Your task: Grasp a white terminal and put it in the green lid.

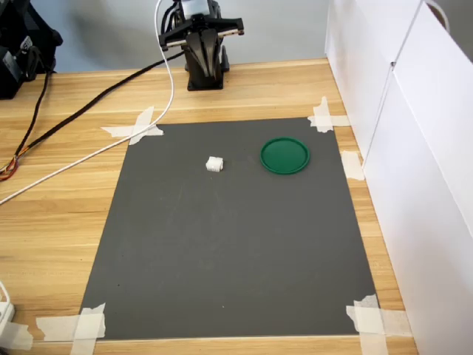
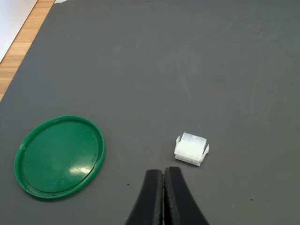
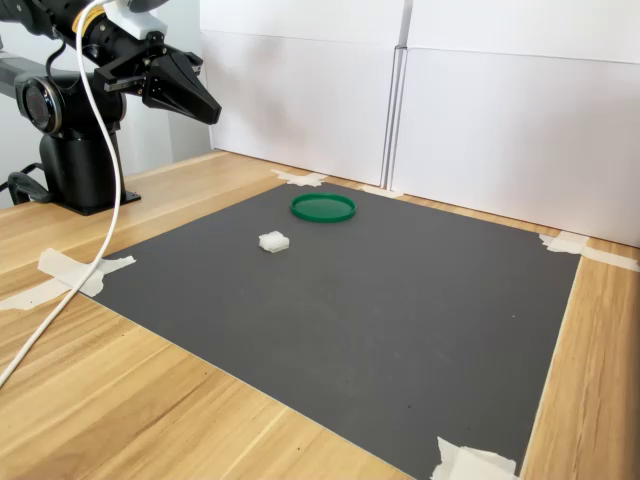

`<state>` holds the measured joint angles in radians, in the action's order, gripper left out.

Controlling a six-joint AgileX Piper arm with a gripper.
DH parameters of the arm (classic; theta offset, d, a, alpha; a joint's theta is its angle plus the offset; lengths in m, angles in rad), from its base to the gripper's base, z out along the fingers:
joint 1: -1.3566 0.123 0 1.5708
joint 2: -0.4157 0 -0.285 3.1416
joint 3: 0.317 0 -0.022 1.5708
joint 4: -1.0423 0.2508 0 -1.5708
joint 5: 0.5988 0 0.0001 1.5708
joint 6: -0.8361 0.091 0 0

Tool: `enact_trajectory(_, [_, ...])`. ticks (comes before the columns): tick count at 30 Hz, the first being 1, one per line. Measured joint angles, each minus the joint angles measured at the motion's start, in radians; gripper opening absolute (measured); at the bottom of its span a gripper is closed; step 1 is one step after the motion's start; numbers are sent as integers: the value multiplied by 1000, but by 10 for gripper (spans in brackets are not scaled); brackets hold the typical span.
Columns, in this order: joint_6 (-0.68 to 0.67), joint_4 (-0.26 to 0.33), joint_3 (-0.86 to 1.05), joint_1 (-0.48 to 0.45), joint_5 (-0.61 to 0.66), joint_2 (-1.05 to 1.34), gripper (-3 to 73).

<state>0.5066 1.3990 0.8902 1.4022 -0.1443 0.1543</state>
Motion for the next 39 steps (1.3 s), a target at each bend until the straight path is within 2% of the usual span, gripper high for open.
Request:
enact_trajectory(8, [-60,0,-100,0,29,-101,-21])
enact_trajectory(18, [-142,14,-369,0,128,-501,-21])
enact_trajectory(21, [-145,-25,-447,0,159,-631,-21])
enact_trajectory(26, [-132,-162,-572,0,220,-826,-21])
enact_trajectory(29, [-136,-218,-633,0,255,-906,-21])
enact_trajectory(34, [-249,-237,-727,0,330,-1006,-21])
enact_trajectory(39, [-435,-215,-787,0,423,-1070,-21])
